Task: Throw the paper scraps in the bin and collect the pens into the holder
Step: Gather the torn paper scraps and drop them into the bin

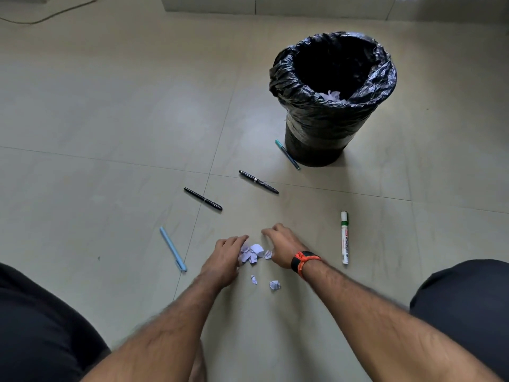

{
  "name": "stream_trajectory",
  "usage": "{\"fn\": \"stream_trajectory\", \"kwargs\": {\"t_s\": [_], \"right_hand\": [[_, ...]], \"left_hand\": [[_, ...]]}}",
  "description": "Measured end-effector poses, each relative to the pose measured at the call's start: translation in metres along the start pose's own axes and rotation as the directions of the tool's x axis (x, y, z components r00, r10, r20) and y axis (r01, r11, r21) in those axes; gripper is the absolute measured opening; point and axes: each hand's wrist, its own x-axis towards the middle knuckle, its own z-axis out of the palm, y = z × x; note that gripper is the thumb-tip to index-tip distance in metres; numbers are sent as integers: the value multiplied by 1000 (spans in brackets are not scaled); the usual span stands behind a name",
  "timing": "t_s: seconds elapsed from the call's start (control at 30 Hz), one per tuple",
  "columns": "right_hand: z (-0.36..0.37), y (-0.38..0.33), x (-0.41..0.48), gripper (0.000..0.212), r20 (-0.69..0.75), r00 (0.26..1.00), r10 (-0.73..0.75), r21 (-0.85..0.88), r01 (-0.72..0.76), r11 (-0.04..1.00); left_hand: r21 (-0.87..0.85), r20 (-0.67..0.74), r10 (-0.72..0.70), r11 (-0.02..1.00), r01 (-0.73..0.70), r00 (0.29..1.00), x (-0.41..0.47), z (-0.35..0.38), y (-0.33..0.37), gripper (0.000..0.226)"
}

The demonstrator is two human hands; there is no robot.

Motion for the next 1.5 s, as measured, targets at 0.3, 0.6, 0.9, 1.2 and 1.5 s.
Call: {"fn": "stream_trajectory", "kwargs": {"t_s": [0.3, 0.6, 0.9, 1.2, 1.5], "right_hand": [[11, -1, -21, 44, 165, 968, -189, -143, 213, 967], [28, 9, -38, 65, 212, 960, -183, -197, 226, 954], [41, 0, -40, 58, 195, 960, -200, -196, 238, 951], [49, -3, -42, 17, 83, 977, -196, -142, 206, 968], [30, 2, -29, 21, -19, 998, -53, -41, 52, 998]], "left_hand": [[-82, 65, -111, 990, 117, 992, -25, 27, 6, 94], [-101, -55, -211, 974, 205, 976, -36, 46, 21, 83], [4, -24, -157, 988, 157, 987, -38, 48, 16, 71], [-59, -66, -122, 991, 118, 990, -36, 58, 21, 34], [-80, -61, -89, 993, 84, 994, -27, 43, 18, 23]]}}
